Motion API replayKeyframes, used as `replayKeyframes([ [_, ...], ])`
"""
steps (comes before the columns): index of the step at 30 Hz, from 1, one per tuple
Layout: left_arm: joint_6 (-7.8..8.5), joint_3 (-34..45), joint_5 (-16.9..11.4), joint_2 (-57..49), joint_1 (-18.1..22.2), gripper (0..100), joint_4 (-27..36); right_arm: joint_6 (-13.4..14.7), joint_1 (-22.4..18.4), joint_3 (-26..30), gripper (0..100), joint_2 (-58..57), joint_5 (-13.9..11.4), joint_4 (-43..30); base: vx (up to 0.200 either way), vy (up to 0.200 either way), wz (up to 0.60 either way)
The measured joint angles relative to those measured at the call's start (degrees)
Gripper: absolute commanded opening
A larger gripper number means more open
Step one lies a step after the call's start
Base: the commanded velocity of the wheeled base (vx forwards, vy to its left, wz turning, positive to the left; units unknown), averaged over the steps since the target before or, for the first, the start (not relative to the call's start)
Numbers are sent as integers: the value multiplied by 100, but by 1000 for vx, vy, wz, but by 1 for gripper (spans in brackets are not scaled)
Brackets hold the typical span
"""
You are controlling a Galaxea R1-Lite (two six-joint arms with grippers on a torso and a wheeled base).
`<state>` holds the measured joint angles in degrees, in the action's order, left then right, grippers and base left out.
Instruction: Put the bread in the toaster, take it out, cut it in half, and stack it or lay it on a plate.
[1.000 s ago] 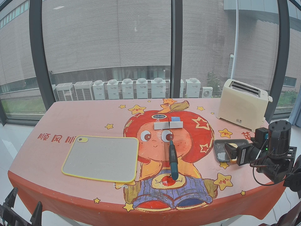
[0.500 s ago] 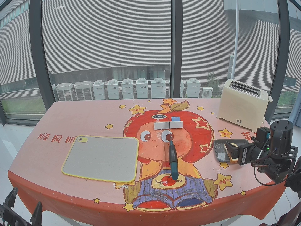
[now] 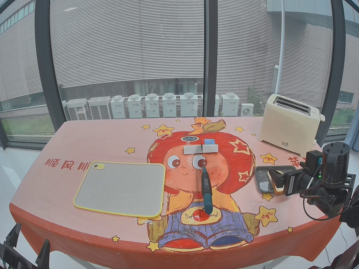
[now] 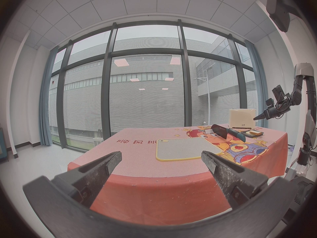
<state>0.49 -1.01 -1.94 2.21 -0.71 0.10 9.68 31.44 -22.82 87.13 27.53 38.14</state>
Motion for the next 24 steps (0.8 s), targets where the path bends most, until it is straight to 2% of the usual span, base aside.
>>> replayKeyframes([
  [16,-5,0,2,0,0,100,0,-2,26,24,100,2,-2,-10,-188,0,0],
  [24,-6,0,0,0,5,100,0,0,33,24,100,6,0,-18,0,0,0],
])
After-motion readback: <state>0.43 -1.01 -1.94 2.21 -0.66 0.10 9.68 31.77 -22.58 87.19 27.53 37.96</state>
